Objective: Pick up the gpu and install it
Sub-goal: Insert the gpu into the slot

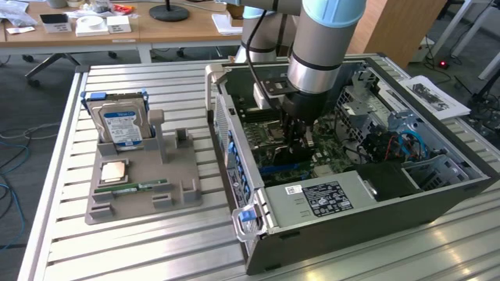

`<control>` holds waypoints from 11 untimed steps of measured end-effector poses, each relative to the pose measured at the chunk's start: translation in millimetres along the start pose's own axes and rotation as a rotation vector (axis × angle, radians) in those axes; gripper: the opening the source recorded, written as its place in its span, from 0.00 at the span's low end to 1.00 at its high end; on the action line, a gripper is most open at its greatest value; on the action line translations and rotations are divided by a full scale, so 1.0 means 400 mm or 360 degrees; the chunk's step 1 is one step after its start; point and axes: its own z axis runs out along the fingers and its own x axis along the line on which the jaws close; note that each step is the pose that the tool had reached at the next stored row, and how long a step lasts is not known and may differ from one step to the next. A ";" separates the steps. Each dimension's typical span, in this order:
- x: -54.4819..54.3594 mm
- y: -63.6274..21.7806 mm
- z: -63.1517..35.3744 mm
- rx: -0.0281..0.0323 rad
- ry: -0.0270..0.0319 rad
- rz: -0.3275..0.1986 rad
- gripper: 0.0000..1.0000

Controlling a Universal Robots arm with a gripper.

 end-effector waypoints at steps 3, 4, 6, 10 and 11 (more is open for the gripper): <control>0.000 0.000 -0.003 -0.00004 0.00007 0.0000 0.27; 0.000 0.000 -0.004 0.00000 0.00002 0.0000 0.27; 0.000 0.000 -0.006 0.00000 0.00001 0.0000 0.27; 0.000 0.000 -0.006 0.00003 -0.00001 0.0000 0.27; 0.000 0.000 -0.006 0.00003 0.00000 0.0000 0.27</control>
